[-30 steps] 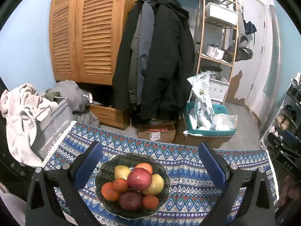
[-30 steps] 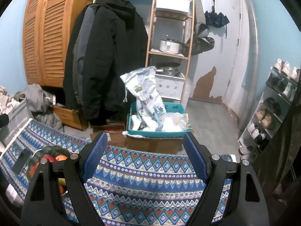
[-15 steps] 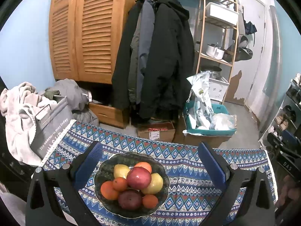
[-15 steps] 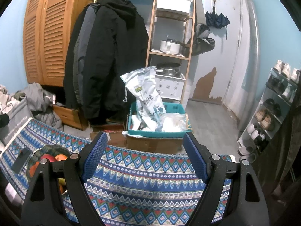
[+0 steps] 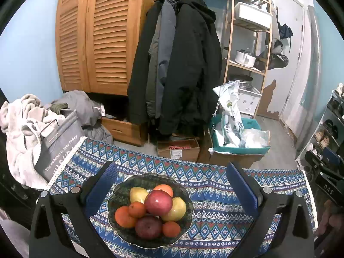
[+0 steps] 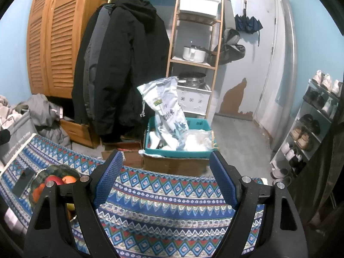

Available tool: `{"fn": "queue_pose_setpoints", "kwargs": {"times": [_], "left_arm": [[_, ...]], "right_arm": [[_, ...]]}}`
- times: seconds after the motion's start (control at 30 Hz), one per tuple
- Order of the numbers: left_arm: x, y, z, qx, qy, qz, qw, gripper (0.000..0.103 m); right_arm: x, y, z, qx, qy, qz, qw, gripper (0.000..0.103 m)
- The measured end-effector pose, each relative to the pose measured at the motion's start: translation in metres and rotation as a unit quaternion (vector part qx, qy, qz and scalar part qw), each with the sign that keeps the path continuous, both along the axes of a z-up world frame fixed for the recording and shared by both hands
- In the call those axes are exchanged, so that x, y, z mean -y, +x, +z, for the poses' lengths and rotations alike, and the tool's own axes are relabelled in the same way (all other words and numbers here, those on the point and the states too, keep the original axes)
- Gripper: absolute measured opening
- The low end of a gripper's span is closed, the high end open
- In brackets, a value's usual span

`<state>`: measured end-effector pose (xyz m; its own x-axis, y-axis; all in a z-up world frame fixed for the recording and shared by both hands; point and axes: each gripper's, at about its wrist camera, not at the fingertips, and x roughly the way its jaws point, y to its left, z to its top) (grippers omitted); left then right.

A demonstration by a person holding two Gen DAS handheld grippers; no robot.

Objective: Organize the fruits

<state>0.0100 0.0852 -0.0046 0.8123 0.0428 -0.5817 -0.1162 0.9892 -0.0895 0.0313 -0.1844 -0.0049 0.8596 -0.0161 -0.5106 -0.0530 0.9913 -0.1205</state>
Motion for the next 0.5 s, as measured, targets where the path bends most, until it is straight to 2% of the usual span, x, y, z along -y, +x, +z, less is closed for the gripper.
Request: {"fn": "queue_pose_setpoints", "kwargs": {"times": [0.33, 0.5], "left_arm": [[0.0004, -0.0017, 0.0019, 0.001, 0.006, 0.008, 1.0000, 0.102], [0.0048, -0.0022, 0.0029, -0.001, 0.027, 0.013, 0.9995, 0.102]], "right_arm": [[0.0021, -0.0002, 0.0008, 0.001, 0.000, -0.001, 1.000, 0.082], [0.0020, -0.0003, 0.0007, 0.001, 0.000, -0.001, 1.000, 0.082]]}}
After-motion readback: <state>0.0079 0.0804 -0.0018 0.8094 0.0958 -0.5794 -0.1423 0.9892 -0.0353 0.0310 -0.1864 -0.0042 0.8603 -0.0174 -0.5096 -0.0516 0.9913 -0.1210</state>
